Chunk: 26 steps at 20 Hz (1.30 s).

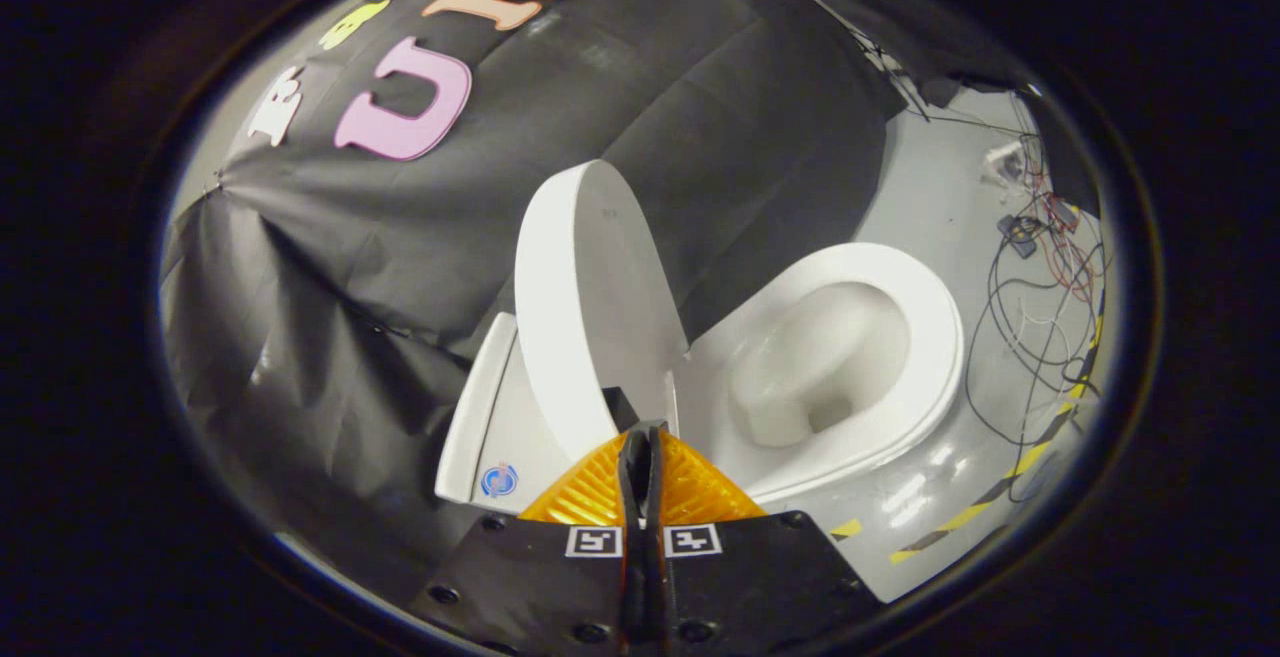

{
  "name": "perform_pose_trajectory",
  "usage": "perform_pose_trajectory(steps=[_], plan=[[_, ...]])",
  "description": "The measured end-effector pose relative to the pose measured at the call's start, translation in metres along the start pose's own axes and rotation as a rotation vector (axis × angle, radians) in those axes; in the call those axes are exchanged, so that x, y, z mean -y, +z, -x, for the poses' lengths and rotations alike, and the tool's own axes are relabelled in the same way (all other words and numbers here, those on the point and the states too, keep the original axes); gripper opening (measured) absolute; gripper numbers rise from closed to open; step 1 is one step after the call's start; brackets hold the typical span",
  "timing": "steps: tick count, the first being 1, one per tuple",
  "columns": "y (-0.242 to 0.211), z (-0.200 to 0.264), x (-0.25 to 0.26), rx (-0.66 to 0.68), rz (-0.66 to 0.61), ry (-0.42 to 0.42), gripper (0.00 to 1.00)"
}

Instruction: Open the toilet lid.

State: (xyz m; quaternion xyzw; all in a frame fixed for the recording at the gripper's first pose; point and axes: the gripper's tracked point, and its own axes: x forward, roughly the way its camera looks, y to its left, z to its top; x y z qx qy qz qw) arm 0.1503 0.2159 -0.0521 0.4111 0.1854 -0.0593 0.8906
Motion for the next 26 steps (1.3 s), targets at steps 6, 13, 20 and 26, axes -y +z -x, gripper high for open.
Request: perform_pose_trajectory(steps=[6, 13, 20, 26], plan=[[-0.008, -0.005, -0.033, 0.006, 0.13, -0.001, 0.01], [-0.015, -0.012, -0.062, 0.006, 0.302, -0.068, 0.01], [-0.027, -0.023, -0.088, 0.005, 0.458, -0.144, 0.01], [-0.038, -0.034, -0.109, 0.011, 0.573, -0.177, 0.01]])
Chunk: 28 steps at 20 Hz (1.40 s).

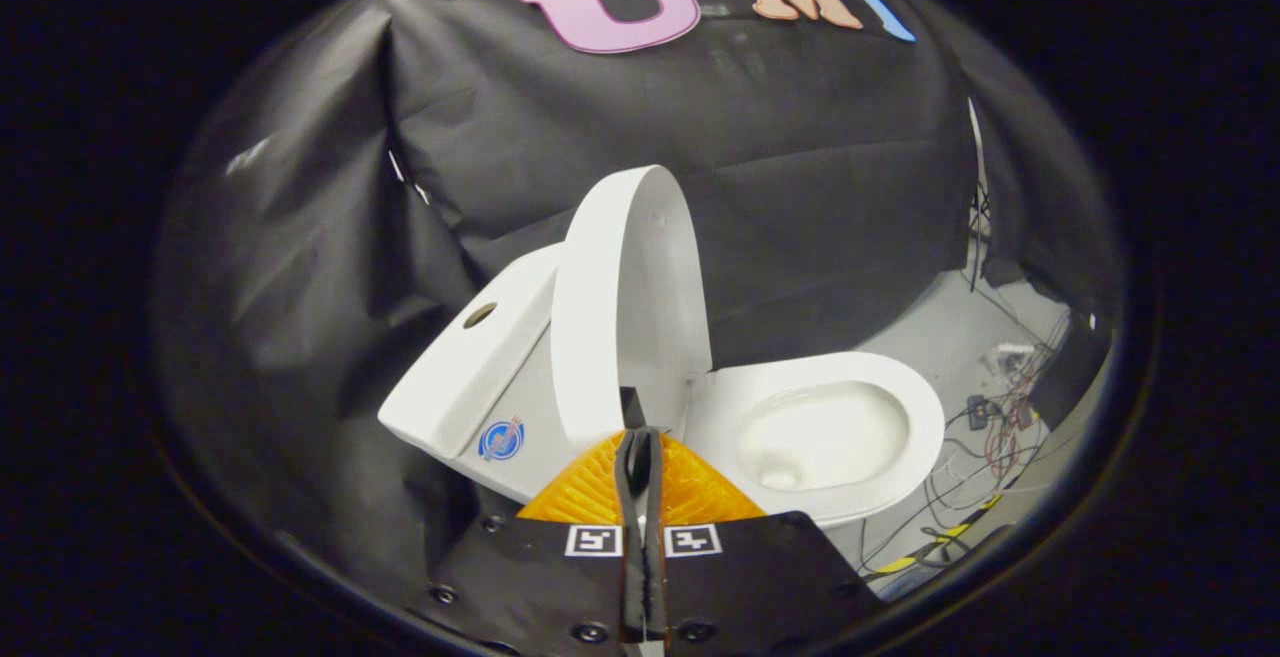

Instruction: Open the toilet lid.

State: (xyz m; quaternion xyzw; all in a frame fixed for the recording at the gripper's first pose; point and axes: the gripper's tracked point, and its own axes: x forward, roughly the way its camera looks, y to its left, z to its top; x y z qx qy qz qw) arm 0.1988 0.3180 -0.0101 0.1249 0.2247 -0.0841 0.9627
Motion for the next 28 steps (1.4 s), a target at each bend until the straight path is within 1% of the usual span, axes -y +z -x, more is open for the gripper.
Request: perform_pose_trajectory(steps=[2, 6, 10, 14, 20, 24, 26, 28], plan=[[0.001, -0.002, -0.009, -0.004, -0.004, -0.002, 0.01], [-0.002, -0.007, -0.036, 0.007, 0.057, 0.014, 0.01], [-0.004, -0.017, -0.057, 0.008, 0.038, 0.042, 0.01], [-0.01, -0.029, -0.087, 0.031, 0.096, 0.068, 0.01], [-0.003, -0.03, -0.091, 0.076, 0.203, 0.031, 0.02], [0.001, -0.03, -0.093, 0.14, 0.222, 0.006, 0.01], [0.001, -0.03, -0.094, 0.171, 0.274, -0.011, 0.01], [0.002, -0.028, -0.096, 0.201, 0.33, -0.048, 0.01]])
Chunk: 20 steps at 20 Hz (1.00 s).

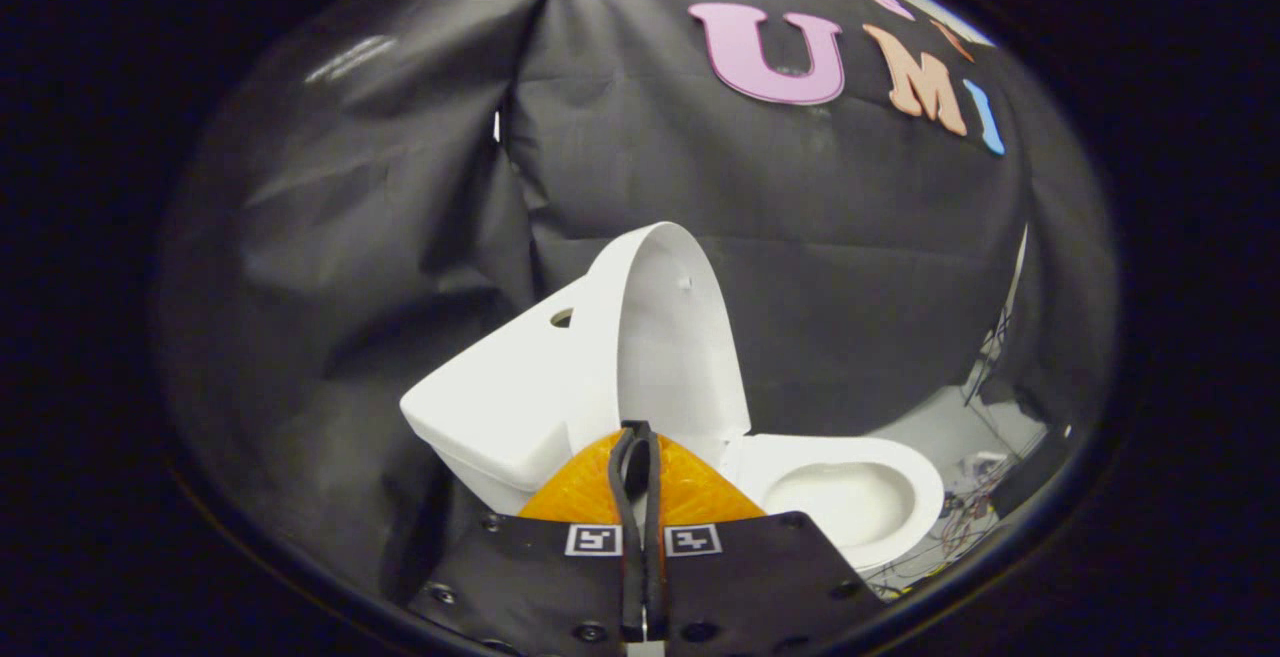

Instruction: Open the toilet lid.

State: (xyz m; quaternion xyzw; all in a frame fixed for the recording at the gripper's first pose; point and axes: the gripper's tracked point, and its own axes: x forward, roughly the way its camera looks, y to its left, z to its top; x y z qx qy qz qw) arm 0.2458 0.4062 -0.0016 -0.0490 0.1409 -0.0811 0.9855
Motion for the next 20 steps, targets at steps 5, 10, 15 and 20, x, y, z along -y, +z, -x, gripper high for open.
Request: perform_pose_trajectory(steps=[5, 10, 15, 20], plan=[[0.0001, 0.0005, -0.0004, 0.072, -0.039, -0.057, 0.01], [0.0011, 0.0014, -0.0011, 0.119, -0.001, -0.07, 0.01], [0.0056, 0.0033, -0.0011, 0.147, 0.038, -0.069, 0.03], [0.0041, 0.001, 0.0025, 0.135, 0.064, -0.043, 0.11]])
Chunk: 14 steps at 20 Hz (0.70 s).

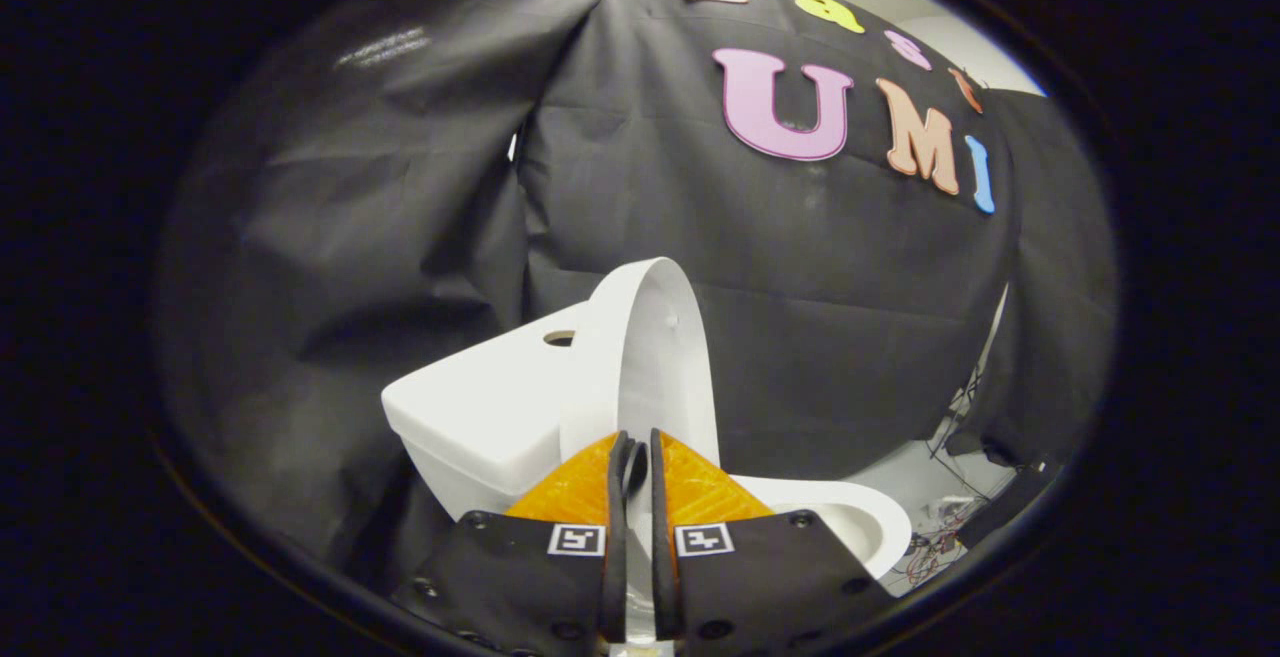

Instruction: Open the toilet lid.

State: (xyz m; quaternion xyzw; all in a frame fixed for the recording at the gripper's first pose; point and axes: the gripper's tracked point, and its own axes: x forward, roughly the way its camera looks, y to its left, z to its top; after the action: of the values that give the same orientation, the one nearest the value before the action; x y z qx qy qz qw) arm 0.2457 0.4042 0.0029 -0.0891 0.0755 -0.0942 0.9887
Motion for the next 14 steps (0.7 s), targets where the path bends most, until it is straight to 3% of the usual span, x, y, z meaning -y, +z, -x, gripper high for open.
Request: perform_pose_trajectory(steps=[4, 11, 14], plan=[[0.023, 0.007, -0.026, 0.078, -0.119, 0.166, 0.42], [0.033, 0.038, -0.013, 0.112, -0.082, 0.209, 0.95], [0.04, 0.058, -0.002, 0.15, -0.07, 0.271, 0.95]])
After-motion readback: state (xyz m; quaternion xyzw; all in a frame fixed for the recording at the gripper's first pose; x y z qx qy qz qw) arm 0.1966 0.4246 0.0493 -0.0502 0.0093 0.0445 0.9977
